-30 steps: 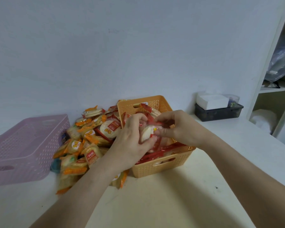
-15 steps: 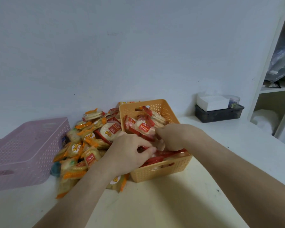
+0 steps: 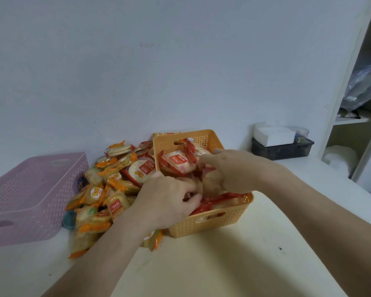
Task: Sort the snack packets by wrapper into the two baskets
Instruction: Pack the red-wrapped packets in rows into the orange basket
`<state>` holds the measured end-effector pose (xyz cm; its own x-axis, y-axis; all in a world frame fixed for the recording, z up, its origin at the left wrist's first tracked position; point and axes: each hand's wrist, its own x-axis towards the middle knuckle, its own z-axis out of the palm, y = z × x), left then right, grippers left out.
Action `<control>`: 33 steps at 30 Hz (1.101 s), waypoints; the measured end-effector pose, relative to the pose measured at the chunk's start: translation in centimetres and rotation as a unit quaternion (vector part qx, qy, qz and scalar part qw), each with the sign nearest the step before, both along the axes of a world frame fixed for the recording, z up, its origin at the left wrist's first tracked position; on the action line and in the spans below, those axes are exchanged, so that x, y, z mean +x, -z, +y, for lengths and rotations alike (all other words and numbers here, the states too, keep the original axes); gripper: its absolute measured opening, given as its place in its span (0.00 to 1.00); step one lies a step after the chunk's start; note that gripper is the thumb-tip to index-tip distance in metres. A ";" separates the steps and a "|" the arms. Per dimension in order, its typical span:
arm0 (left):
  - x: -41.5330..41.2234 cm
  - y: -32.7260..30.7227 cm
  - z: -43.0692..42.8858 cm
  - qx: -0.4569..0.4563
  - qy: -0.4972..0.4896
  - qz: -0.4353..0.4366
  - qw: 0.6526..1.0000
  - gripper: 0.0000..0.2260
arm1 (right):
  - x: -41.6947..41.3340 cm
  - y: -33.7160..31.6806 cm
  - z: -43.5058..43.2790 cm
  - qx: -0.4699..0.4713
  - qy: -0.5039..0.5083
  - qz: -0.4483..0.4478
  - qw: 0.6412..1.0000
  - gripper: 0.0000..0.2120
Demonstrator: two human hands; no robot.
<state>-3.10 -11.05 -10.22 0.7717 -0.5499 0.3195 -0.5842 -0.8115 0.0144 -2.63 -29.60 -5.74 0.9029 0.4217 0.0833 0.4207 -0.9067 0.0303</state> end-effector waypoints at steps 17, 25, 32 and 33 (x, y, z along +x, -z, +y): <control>0.5 -0.4 0.1 0.087 0.014 0.040 0.995 0.21 | -2.6 6.3 0.5 0.059 0.026 -0.154 0.986 0.23; 0.9 -0.2 0.3 -0.006 0.020 0.074 0.997 0.22 | -1.7 2.6 0.9 0.053 0.006 0.101 0.993 0.16; 2.3 -1.0 0.2 0.014 -0.057 0.002 0.998 0.10 | 1.8 0.2 2.1 0.085 0.070 0.101 0.989 0.13; 2.5 -1.0 0.1 0.054 -0.072 -0.010 0.996 0.10 | 1.9 0.4 2.5 0.053 0.070 0.128 0.988 0.12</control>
<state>-0.64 -10.99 -9.22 0.8397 -0.4651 0.2804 -0.4602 -0.8835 -0.0875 -0.69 -27.07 -6.16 0.9489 0.2928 -0.1180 0.2729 -0.9487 -0.1595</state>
